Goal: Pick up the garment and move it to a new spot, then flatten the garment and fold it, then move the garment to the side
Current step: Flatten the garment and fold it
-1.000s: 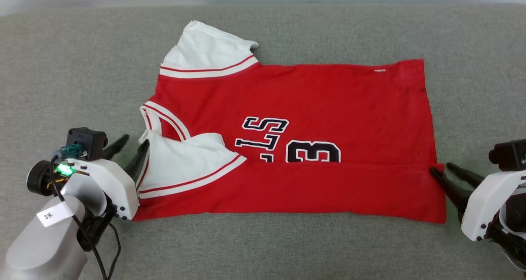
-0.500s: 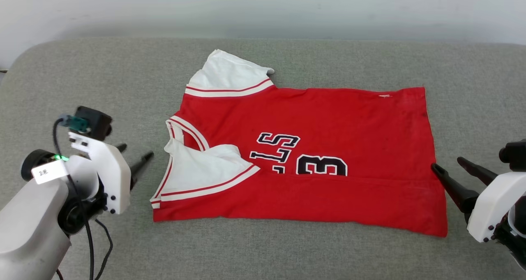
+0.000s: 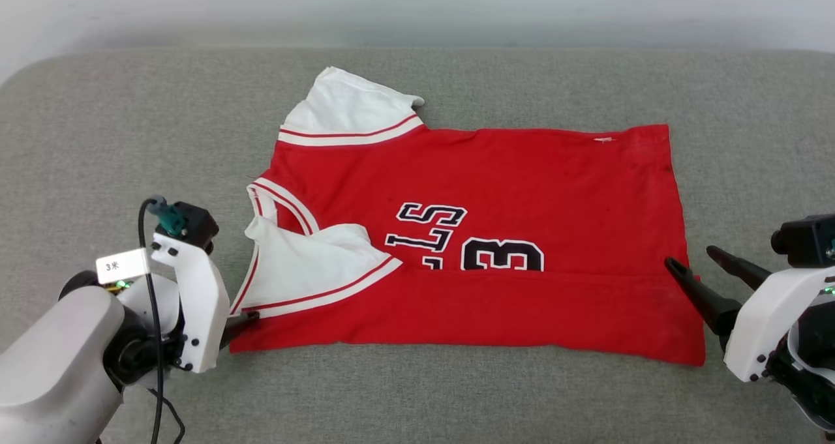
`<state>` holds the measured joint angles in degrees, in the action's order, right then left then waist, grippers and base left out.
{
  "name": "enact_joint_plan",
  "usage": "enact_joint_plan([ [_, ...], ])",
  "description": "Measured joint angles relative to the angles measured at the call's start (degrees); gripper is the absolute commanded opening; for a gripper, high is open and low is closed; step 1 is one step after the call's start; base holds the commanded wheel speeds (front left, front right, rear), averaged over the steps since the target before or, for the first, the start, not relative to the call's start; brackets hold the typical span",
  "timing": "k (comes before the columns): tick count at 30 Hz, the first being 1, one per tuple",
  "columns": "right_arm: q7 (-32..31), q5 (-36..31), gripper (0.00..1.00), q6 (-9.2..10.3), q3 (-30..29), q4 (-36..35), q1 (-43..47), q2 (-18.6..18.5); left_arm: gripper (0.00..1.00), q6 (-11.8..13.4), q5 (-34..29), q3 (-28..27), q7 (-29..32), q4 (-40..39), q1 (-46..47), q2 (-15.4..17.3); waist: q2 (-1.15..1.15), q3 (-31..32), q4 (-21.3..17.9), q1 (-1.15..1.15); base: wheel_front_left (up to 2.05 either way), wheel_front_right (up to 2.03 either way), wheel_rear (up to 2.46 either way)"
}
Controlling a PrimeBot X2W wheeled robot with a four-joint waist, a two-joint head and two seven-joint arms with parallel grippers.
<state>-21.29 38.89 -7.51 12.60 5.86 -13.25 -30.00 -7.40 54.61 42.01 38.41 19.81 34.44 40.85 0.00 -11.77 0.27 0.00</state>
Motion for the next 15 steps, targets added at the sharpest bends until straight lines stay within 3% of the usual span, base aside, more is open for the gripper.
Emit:
enact_joint_plan([
  [9, -0.1, -0.2, 1.00, 0.00, 1.1, 0.6, -1.9, 0.5, 1.00, 0.0, 0.8, 3.8, 0.9, 3.1, 0.0, 0.2, 0.00, -2.2, -1.9, 0.00, 0.00, 0.00, 0.00],
  [10, -0.1, -0.2, 1.00, 0.00, 1.3, 0.6, -2.1, 0.5, 0.40, 0.0, 1.0, 4.3, 0.9, 3.2, 0.2, 0.4, 0.00, -2.3, -2.0, -0.01, 0.00, 0.00, 0.00],
  [11, -0.1, -0.2, 1.00, 0.00, 1.4, 0.7, -2.3, 0.5, 0.00, 0.0, 1.1, 4.6, 0.6, 3.4, 0.3, 0.5, 0.00, -2.3, -2.1, -0.01, 0.00, 0.00, 0.00],
  [15, -0.5, -0.4, 1.00, 0.00, 1.9, 0.4, -3.3, -0.8, 0.00, -0.2, 2.1, 6.2, -1.0, 3.9, 0.7, 0.0, 0.00, -1.7, -2.0, 0.00, 0.00, 0.00, 0.00],
])
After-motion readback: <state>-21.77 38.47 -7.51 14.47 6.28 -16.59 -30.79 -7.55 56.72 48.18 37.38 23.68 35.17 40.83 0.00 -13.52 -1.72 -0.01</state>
